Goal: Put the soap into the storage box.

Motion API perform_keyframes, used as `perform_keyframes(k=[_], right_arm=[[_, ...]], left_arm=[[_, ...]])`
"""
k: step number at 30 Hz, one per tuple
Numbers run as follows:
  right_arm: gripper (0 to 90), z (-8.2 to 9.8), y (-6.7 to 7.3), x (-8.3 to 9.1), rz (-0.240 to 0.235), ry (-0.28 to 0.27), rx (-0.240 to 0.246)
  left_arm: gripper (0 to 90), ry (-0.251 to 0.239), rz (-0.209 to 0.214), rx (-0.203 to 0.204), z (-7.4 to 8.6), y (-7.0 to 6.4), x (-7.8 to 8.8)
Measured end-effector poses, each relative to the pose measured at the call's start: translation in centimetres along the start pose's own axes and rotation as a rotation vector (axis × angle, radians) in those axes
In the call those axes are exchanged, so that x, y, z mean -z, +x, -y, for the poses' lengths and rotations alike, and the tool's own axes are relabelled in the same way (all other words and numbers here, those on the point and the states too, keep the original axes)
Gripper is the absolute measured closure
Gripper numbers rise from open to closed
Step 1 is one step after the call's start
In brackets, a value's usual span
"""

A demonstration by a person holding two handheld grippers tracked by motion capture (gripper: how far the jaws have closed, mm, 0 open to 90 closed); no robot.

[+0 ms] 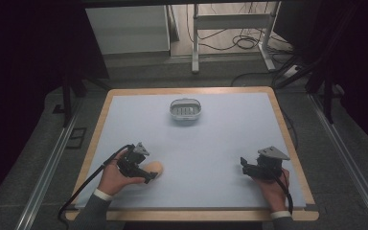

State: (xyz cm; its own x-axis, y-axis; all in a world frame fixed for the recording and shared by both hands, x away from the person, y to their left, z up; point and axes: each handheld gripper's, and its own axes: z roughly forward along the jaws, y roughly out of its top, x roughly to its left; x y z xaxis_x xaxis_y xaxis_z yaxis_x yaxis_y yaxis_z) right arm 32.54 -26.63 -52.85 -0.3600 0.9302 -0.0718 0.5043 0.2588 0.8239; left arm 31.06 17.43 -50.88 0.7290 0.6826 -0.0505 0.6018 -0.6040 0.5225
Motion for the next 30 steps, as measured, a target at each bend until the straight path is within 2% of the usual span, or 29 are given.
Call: perform_keyframes(k=[2,5,9,14,23,25,30], right_arm=[[9.4,0.0,0.0,0.0,0.000,-0.002,0.003],[9.4,0.0,0.0,0.0,0.000,-0.002,0.003],[9.4,0.0,0.0,0.0,0.001,-0.003,0.003],[9.4,0.0,0.0,0.0,0.000,-0.002,0.003],[9.4,0.0,0.0,0.0,0.001,-0.002,0.001],[9.4,0.0,0.0,0.0,0.002,-0.001,0.000],[9.4,0.0,0.0,0.0,0.003,-0.002,0.000]], left_arm=[[17.7,0.016,0.008,-0.007,0.0,-0.3,-0.4],[21.5,0.037,-0.002,-0.018,0.1,-0.6,-0.8],[24.2,0.047,0.002,-0.016,0.3,-0.7,-1.2],[32.3,0.051,0.000,-0.009,0.4,-0.7,-1.3],[33.0,0.061,0.012,-0.010,0.4,-0.5,-1.2],[33.0,0.068,0.004,-0.008,0.4,-0.3,-1.1],[33.0,0.047,0.000,-0.006,0.0,-0.1,-0.4]])
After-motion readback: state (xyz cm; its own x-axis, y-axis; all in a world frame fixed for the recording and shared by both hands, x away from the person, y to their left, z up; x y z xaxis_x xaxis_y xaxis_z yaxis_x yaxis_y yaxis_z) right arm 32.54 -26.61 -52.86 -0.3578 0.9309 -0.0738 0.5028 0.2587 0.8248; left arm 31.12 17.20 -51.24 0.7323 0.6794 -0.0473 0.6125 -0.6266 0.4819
